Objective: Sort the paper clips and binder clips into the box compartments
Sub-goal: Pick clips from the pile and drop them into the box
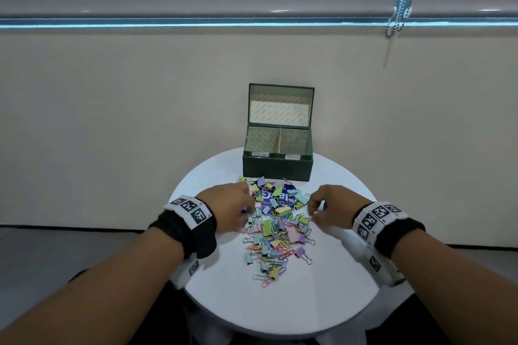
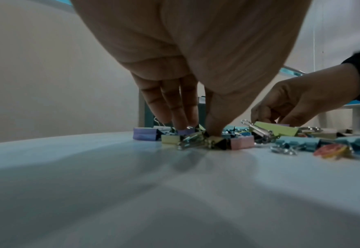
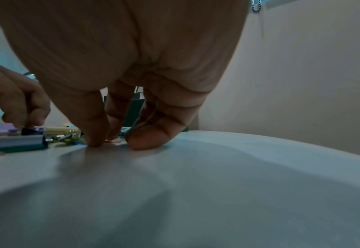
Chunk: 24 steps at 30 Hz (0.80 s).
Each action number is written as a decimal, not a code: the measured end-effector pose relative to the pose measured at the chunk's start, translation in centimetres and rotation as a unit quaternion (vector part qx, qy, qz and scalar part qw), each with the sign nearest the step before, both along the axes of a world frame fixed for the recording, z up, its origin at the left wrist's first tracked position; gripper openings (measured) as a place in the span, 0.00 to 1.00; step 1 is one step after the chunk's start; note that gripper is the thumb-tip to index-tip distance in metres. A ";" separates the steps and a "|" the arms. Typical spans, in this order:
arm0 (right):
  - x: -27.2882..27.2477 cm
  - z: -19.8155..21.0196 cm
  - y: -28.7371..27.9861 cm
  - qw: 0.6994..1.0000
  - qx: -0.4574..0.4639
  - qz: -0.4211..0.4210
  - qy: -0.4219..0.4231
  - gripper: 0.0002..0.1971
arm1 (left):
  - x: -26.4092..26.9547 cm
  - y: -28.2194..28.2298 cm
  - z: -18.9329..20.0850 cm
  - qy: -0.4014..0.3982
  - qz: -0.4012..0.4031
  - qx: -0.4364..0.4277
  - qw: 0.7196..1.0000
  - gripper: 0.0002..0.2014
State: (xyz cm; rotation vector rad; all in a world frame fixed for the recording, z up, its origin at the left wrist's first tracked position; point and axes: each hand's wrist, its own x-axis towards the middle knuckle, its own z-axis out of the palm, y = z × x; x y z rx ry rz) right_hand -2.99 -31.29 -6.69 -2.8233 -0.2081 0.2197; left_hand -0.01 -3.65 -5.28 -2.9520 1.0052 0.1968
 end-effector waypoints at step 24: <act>1.0 0.0 2.2 0.990 0.001 0.141 -0.014 0.12 | 0.3 -0.3 -0.5 0.008 -0.063 -0.064 0.996 0.13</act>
